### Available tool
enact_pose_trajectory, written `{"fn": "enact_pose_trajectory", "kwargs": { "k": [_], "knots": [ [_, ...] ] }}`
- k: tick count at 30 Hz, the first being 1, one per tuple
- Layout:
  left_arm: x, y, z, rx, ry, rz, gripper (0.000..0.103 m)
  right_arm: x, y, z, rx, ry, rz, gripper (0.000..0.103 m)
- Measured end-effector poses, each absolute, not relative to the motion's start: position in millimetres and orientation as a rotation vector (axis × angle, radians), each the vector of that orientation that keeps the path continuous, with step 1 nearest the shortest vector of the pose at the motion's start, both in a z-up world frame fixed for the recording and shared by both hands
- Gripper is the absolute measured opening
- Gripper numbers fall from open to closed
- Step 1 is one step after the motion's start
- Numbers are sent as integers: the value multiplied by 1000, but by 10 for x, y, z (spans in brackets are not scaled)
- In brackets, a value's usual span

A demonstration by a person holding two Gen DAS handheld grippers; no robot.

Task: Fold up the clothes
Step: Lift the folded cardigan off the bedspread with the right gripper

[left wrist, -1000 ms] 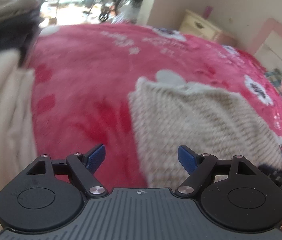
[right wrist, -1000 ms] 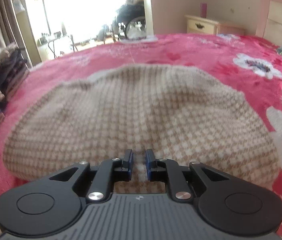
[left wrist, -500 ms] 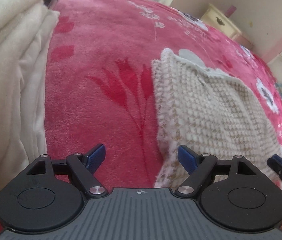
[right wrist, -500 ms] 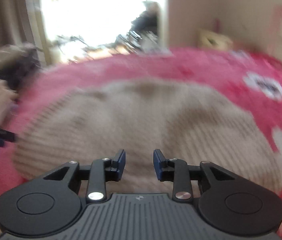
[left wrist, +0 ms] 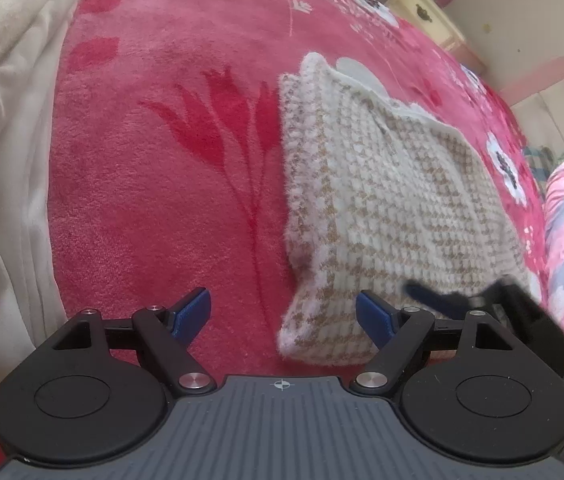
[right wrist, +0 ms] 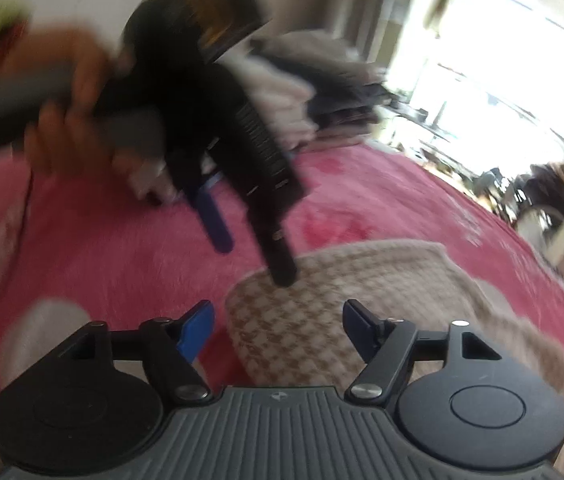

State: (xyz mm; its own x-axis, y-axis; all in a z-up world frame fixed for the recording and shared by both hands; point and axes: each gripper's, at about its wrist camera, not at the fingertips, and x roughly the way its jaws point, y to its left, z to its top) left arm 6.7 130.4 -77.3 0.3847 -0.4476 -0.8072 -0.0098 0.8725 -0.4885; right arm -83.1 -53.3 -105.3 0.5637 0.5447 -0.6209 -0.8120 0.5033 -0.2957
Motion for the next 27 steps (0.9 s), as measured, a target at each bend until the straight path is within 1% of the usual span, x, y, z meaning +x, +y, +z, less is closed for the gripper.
{"fn": "enact_pose_trajectory", "kwargs": {
  "k": [2,3,5,7,9,10,11,12,14,16,18,23,25,27],
  "knots": [
    [100,1324,-774,-477,1150,-289,80,-804,-438,-1197,-700,492,862,76],
    [118,1329,-764,-479,1146,-286,80,-799,-397,-1264,-741,487,857,79],
    [141,1328,-730,-466,1130,-284,80,-806,-317,-1389,-813,469,839,80],
    [157,1328,-704,-464,1119,-286,80,-819,-228,-1492,-868,446,821,86],
    [169,1334,-677,-470,1108,-286,80,-833,-156,-1566,-897,415,790,87],
    [181,1340,-663,-473,1103,-284,80,-828,-126,-1576,-897,406,773,85],
    [192,1347,-647,-476,1097,-283,80,-815,-108,-1569,-889,402,751,80],
    [205,1358,-626,-482,1089,-282,80,-797,-98,-1554,-882,399,721,66],
    [246,1378,-591,-500,1072,-279,81,-777,-97,-1515,-869,397,688,56],
    [291,1408,-555,-526,1054,-272,81,-762,-140,-1437,-824,396,661,36],
    [345,1444,-524,-567,1034,-268,81,-687,-240,-1294,-703,424,631,25],
    [536,1477,-532,-704,997,-270,87,-357,-659,-937,-275,534,566,22],
    [640,1460,-617,-773,1007,-289,91,-217,-837,-832,-110,571,544,21],
    [760,1407,-733,-837,1034,-306,92,-169,-969,-826,-29,584,528,21]
  ]
}}
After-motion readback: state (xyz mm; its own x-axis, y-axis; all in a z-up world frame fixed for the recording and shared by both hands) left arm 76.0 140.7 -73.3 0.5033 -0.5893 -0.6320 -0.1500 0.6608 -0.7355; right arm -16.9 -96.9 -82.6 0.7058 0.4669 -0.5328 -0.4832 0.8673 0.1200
